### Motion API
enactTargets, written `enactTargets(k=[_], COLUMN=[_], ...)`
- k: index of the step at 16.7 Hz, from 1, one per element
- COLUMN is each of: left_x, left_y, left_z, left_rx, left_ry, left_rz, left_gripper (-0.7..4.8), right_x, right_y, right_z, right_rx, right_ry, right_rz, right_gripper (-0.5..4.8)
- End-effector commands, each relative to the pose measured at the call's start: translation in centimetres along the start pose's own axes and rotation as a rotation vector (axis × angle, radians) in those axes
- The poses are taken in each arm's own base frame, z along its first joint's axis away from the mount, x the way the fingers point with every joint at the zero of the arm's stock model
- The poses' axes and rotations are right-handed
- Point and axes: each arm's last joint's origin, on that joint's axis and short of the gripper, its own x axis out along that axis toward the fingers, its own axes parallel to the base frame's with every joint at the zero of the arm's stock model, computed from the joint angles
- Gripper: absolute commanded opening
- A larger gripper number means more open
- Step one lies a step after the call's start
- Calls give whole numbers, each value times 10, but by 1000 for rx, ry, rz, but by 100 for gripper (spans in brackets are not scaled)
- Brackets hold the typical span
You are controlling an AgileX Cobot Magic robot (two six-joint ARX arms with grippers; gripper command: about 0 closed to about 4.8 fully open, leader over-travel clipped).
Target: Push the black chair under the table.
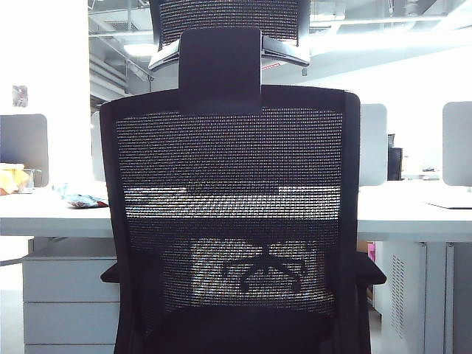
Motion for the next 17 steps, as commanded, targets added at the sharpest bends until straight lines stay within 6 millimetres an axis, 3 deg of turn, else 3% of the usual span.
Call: enactTargets(k=[1,17], left_x=[0,0], left_y=[0,0], left_z=[1,1], left_rx=[-4,-4], left_ry=[-12,-12], left_rz=[-5,-5], left_gripper=[-5,-5], right_x=[0,1], right_y=[1,4], right_z=[-2,-2], right_rx=[6,6], right_ry=[4,0], right_rz=[-27,-35], right_gripper=[0,0])
